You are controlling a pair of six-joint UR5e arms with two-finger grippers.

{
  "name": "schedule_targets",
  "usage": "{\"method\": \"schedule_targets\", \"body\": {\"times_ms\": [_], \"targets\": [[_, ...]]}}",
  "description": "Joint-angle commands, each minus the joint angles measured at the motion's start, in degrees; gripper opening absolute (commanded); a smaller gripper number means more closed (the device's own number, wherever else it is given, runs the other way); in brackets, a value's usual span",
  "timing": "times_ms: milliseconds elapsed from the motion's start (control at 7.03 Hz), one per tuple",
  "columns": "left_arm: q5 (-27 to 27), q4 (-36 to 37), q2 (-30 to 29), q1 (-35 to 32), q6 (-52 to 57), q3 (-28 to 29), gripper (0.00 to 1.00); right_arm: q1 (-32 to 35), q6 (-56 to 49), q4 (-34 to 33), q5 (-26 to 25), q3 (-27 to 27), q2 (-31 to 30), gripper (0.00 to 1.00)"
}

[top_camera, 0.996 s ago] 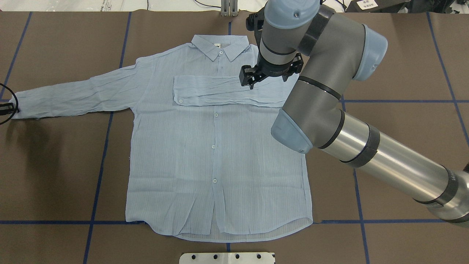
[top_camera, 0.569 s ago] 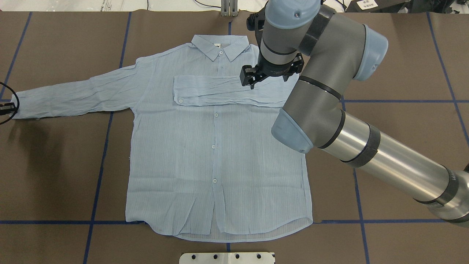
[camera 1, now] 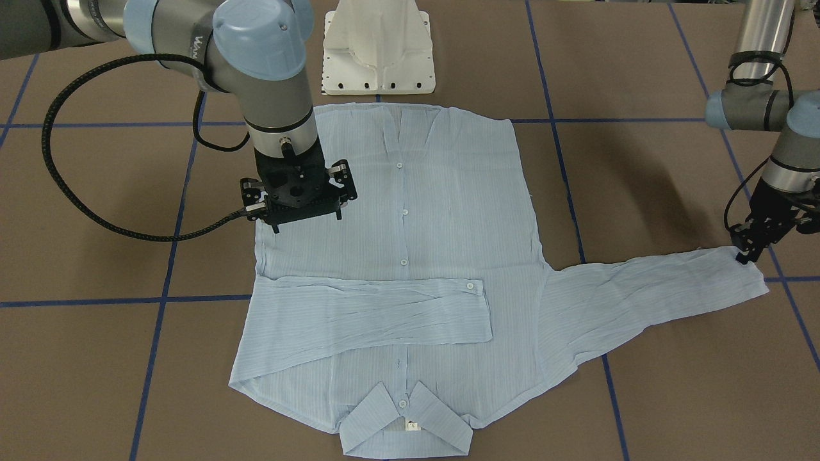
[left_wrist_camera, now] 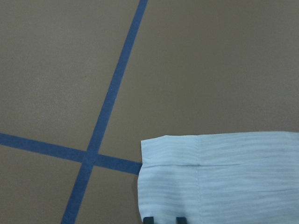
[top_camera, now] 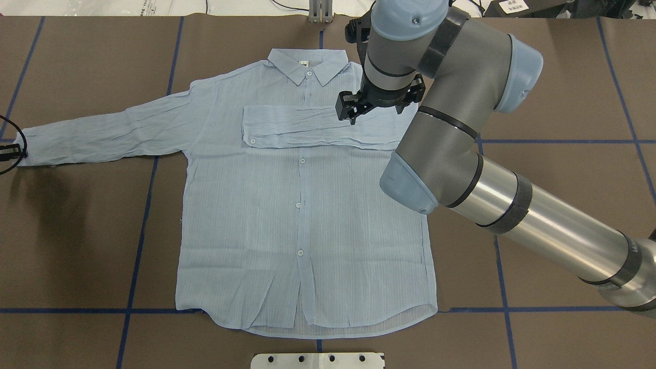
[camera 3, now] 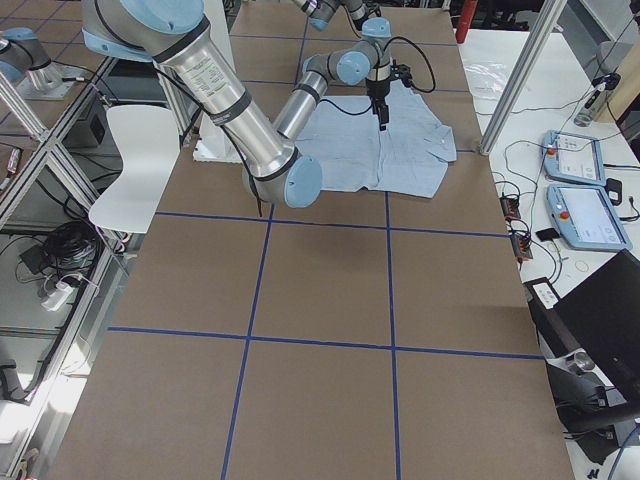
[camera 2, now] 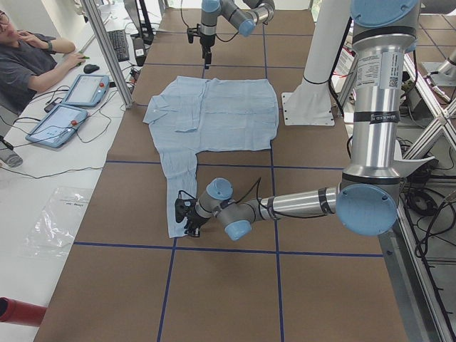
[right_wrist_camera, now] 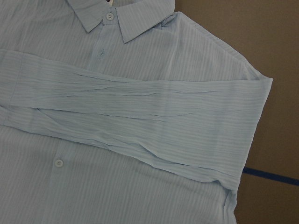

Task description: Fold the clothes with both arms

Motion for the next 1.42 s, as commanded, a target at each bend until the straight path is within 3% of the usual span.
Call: {"method": "schedule_targets", "body": {"times_ms": [0,569,854,1138,1280], "targets": [[0.02,0.02,0.02,0.00,0.73,0.12,0.49,0.00,-0.02,0.00,-0.03,0.03,-0.01,1.00],[-0.06,0.11,-0.07,0.08,0.73,0.21,0.47,0.00,-0.02,0.00,-0.03,0.03,-0.10,1.00],[-0.15,0.37,-0.07,0.08,0.64,0.21,0.29,0.00,-0.02,0.00,-0.03,0.03,-0.19,1.00],[-0.15,0.46,-0.07,0.08,0.73,-0.14,0.00,0.09,-0.02,0.09,0.06,0.03,-0.36,1.00],[-0.15,0.46,-0.16,0.08,0.64,-0.40,0.00,0.18,-0.02,0.35,0.06,0.03,-0.45,1.00]]}}
